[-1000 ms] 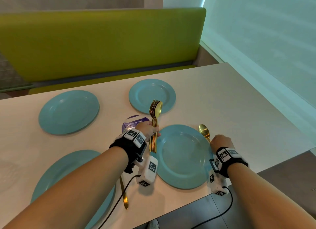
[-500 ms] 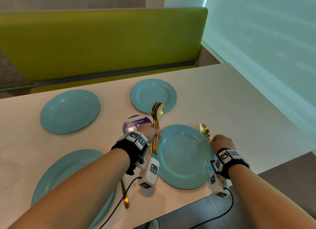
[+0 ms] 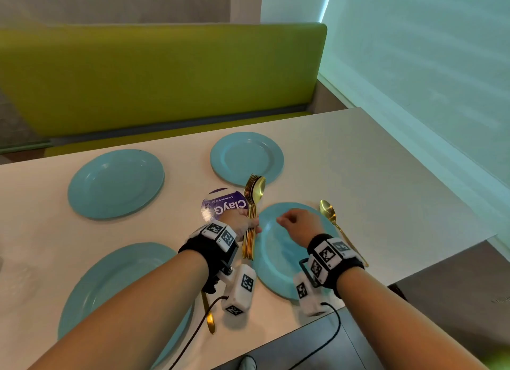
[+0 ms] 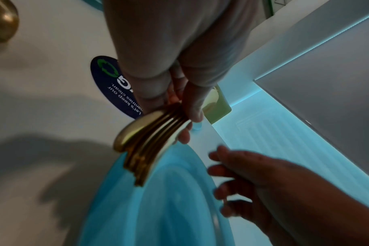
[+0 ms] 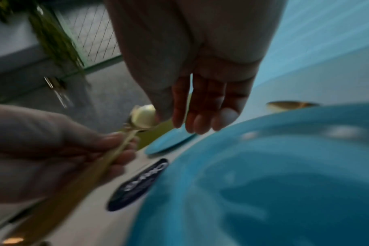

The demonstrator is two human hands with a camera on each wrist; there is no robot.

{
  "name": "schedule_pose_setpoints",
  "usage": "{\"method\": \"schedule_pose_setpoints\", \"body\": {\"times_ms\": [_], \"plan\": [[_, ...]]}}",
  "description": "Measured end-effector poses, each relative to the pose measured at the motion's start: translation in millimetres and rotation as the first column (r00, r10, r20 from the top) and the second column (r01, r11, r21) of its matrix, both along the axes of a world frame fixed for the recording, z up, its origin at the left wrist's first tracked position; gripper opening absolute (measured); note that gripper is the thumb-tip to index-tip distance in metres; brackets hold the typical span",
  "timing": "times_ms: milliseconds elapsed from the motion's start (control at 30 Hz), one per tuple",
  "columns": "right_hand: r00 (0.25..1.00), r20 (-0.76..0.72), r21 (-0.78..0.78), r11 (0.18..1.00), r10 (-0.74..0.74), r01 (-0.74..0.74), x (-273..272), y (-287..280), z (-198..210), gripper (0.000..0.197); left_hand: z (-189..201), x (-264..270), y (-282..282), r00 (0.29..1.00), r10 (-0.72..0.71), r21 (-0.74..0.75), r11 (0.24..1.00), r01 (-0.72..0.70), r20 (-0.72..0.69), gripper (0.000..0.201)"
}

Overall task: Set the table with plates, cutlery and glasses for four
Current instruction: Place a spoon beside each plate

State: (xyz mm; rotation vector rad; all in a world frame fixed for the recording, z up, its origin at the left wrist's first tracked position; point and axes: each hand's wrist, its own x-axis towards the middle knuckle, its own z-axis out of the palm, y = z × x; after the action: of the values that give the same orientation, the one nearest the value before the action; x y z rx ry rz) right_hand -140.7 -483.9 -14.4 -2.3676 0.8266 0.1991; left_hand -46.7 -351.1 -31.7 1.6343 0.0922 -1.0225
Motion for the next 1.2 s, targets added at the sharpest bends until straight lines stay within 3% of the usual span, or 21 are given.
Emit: {"method": "schedule_pose_setpoints", "body": {"times_ms": [67,200,467,700,800,933,1067,1200], "plan": [[1.000,0.026,0.117,0.993,0.010,-0.013,6,29,1,0.034,3,-3,8,0.998,-0.053,-0.014,0.998,0.053,0.019,0.015],[0.985,0.103,0.313,0.945,-0.135,0.097,6,67,1,0.033,9,-5,35,0.990,-0.128,-0.020,0.991,0.129,0.058,0.010],[0.933,0.098,0.481,0.837,-0.346,0.260,5,138,0,0.020,15,-13,110,0.986,-0.167,-0.026,0.985,0.168,0.021,0.017],[0.916,0.127,0.490,0.827,-0.380,0.275,5,181,6,0.022,23,-15,148,0.990,-0.144,-0.066,0.987,0.144,0.006,0.018],[0.928,0.146,0.412,0.874,-0.344,0.259,9,193,15,0.026,29,-12,157,0.991,-0.137,-0.087,0.987,0.136,-0.001,0.018],[0.962,0.164,0.083,0.975,-0.217,0.205,17,204,29,0.020,39,-3,168,0.986,-0.162,-0.098,0.981,0.166,0.041,0.017],[0.975,0.217,-0.123,0.989,-0.052,0.080,22,209,42,0.020,45,13,177,0.970,-0.219,-0.037,0.974,0.224,0.107,0.013],[0.975,0.157,-0.273,0.955,0.160,-0.113,31,200,49,0.022,51,28,171,0.937,-0.298,0.058,0.955,0.292,0.182,0.022]]}}
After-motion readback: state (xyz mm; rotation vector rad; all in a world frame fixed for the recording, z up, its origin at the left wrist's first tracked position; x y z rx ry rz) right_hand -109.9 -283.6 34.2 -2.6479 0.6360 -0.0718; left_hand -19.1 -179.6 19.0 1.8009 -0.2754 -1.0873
